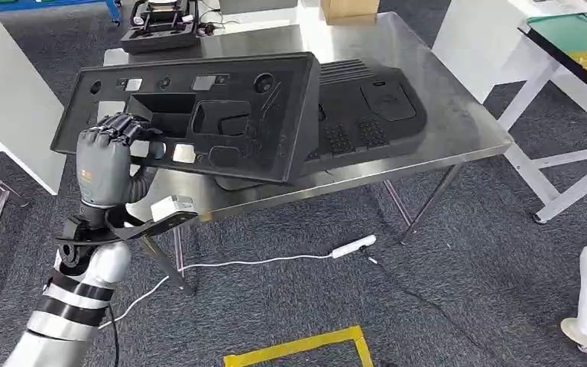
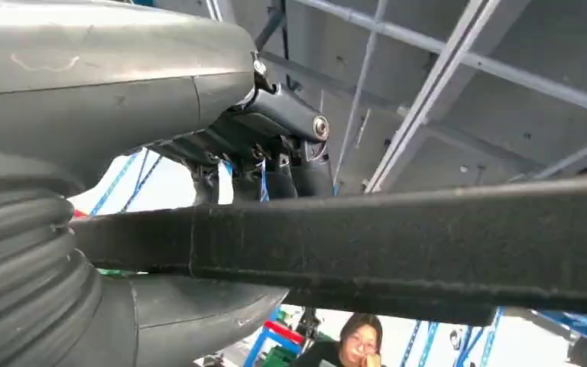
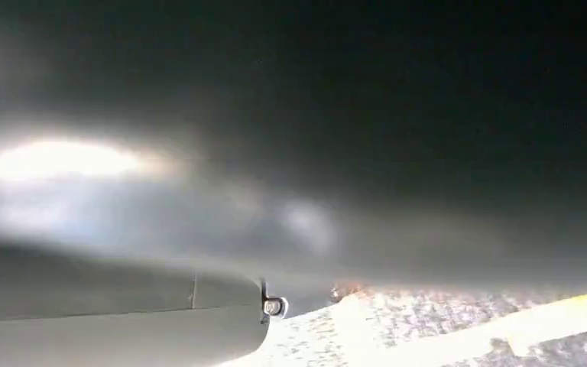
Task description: Take the parts from the cabinet and place them on the table.
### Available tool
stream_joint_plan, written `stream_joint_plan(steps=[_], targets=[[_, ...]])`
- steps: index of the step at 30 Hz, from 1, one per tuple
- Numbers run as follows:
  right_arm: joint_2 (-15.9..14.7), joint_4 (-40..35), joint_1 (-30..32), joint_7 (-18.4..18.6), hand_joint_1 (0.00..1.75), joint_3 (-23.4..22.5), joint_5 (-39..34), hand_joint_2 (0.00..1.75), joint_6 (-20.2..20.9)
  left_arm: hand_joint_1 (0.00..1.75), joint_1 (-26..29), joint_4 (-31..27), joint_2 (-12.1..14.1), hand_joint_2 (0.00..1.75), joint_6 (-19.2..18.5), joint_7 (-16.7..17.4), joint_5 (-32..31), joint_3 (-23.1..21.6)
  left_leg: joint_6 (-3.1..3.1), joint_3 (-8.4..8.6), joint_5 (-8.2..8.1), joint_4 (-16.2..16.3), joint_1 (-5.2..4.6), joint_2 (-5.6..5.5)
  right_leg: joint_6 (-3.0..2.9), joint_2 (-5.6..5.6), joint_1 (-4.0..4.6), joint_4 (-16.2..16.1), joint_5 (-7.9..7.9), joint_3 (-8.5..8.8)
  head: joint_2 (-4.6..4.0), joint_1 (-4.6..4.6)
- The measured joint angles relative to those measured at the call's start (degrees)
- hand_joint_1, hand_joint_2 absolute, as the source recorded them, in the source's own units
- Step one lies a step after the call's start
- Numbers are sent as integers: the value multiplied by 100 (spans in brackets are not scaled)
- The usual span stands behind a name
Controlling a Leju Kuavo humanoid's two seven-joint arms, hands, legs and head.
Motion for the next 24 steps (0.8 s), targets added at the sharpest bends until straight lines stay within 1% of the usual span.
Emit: stream_joint_plan(steps=[1, 2, 3, 4, 5, 6, 7, 8, 9, 10, 11, 12, 13, 14, 15, 16, 17, 18, 19, 20, 21, 22, 23, 24], targets=[[0, 0, 1, 0, 0, 2, 0, 0, 0, 175, -4, 9, -4, 175, 0, 0, 0, -6, -24, 12, -15, -11, 9, 3, -43, 2, 15, 11, -23, -2, 0, -2], [0, 0, 5, 2, 0, 2, 0, 0, 0, 175, -10, 13, -7, 175, 0, 0, 0, -11, -61, 42, -39, -42, 16, 10, -84, 2, 20, 4, -46, 14, 0, 7], [4, 0, 11, 0, 0, 2, 0, 0, 0, 175, -14, 13, -7, 175, 0, 0, -2, -18, -107, 64, -88, -25, 18, 19, -128, 3, -52, -56, -45, 99, 0, 4], [2, 0, 18, 0, 0, 2, 0, 0, 0, 175, -23, 20, -7, 175, 0, 0, 0, -28, -121, 20, -158, 121, 25, 32, -172, 11, -64, -68, -79, 156, 0, -17], [0, 0, 16, 0, 0, 2, 0, 0, 0, 175, -41, 26, -7, 175, 0, 0, 2, -33, -126, -128, -317, 461, 26, 36, -221, 11, -66, -66, -112, 201, 0, -59], [0, 0, 11, 0, 0, 2, 0, 0, 0, 175, -45, 35, -7, 175, 0, 0, 7, -39, -140, -370, -511, 920, 29, 35, -259, 14, -63, -66, -142, 242, 0, -48], [0, 0, 11, 0, 0, 2, 0, 0, 0, 175, -33, 54, -9, 175, 0, 0, 7, -59, -158, -679, -696, 1450, 34, 35, -290, 18, -52, -64, -183, 287, 0, -48], [0, 0, 14, 0, 0, 2, 0, 0, 0, 175, -18, 78, -9, 175, 0, 0, 7, -72, -169, -922, -755, 1803, 37, 37, -288, 25, -46, -60, -229, 336, 0, -57], [0, 0, 20, 0, 0, 2, 0, 0, 0, 175, -6, 87, -9, 175, 0, 0, 7, -77, -173, -1032, -643, 1862, 44, 39, -280, 39, -43, -59, -273, 396, 0, -50], [0, 0, 24, 0, 0, 2, 0, 0, 0, 175, -6, 92, -9, 175, 0, 0, 7, -81, -168, -1009, -383, 1651, 52, 43, -265, 58, -42, -56, -324, 471, 0, -52], [2, 0, 21, 0, 0, 2, 0, 0, 4, 175, -11, 92, -9, 175, 0, 0, 7, -81, -160, -869, -53, 1240, 56, 45, -250, 68, -43, -52, -379, 555, 0, -53], [9, 0, 18, 2, 0, 2, 0, 0, 9, 175, -21, 92, -9, 175, 0, 0, 7, -81, -143, -666, 303, 713, 57, 48, -233, 74, -43, -52, -442, 649, 0, -54], [15, 0, 23, 0, 0, 2, 0, 0, 9, 175, -31, 98, -9, 175, -2, 2, 7, -81, -112, -493, 549, 233, 58, 56, -205, 77, -42, -58, -510, 688, 0, -52], [15, 2, 5, 0, 0, 2, 0, 0, 11, 175, -53, 129, -11, 175, -11, 2, 9, -90, -104, -384, 433, 183, 21, 49, -160, 80, 20, -39, -547, 722, 0, -31], [13, 2, -1, 2, 0, 2, 0, 0, 15, 175, -102, 131, -11, 175, -17, 2, 11, -94, -54, -311, 317, 35, 17, 38, -135, 81, -1, -37, -557, 683, 0, -53], [22, 2, -12, 2, 0, 4, 0, 0, 15, 175, -104, 135, -13, 175, -31, 2, 9, -105, -30, -333, 317, 32, 6, 33, -111, 78, -3, -70, -550, 687, 0, -15], [26, 0, -1, 2, 0, 4, 2, 0, 15, 175, -112, 135, -13, 175, -31, 2, 9, -107, 8, -332, 292, 14, 0, 26, -79, 74, 0, -21, -534, 704, 0, -24], [22, 2, 3, 2, 0, 7, 2, 0, 18, 175, -116, 133, -13, 175, -31, 2, 9, -107, 51, -266, 284, 0, 46, 9, -49, 74, 3, -35, -578, 740, 0, -26], [15, 0, 3, 0, 0, 7, 2, 0, 18, 175, -122, 135, -15, 175, -31, 7, 9, -107, 87, -189, 260, -44, 60, 9, -25, 59, -9, 111, -626, 641, 0, -2], [20, 0, -5, 0, 0, 9, 2, 0, 17, 175, -142, 135, -22, 175, -31, 9, 9, -107, 121, -152, 239, -51, 68, 17, -6, 56, -18, 428, -684, 463, 0, 26], [22, 0, -15, -2, 0, 13, 2, 0, 22, 175, -172, 142, -26, 175, -35, 11, 15, -107, 139, -141, 201, -54, 68, 12, 13, 49, -47, 913, -765, 144, 0, 55], [20, 0, -24, -4, 0, 17, 2, 0, 22, 175, -178, 159, -35, 175, -52, 15, 43, -107, 146, -125, 164, -55, 68, 9, 16, 44, -67, 1386, -895, -184, 0, 46], [20, 0, -23, -9, 0, 22, 2, 0, 24, 175, -171, 179, -46, 175, -78, 24, 57, -107, 147, -90, 111, -55, 68, 4, 18, 42, -76, 1756, -1017, -470, 0, 57], [22, 2, -15, -9, 0, 28, 2, 0, 24, 175, -155, 201, -48, 175, -98, 31, 57, -114, 142, -34, 60, -56, 68, 0, 46, 41, -84, 1904, -1032, -666, 0, 59]])
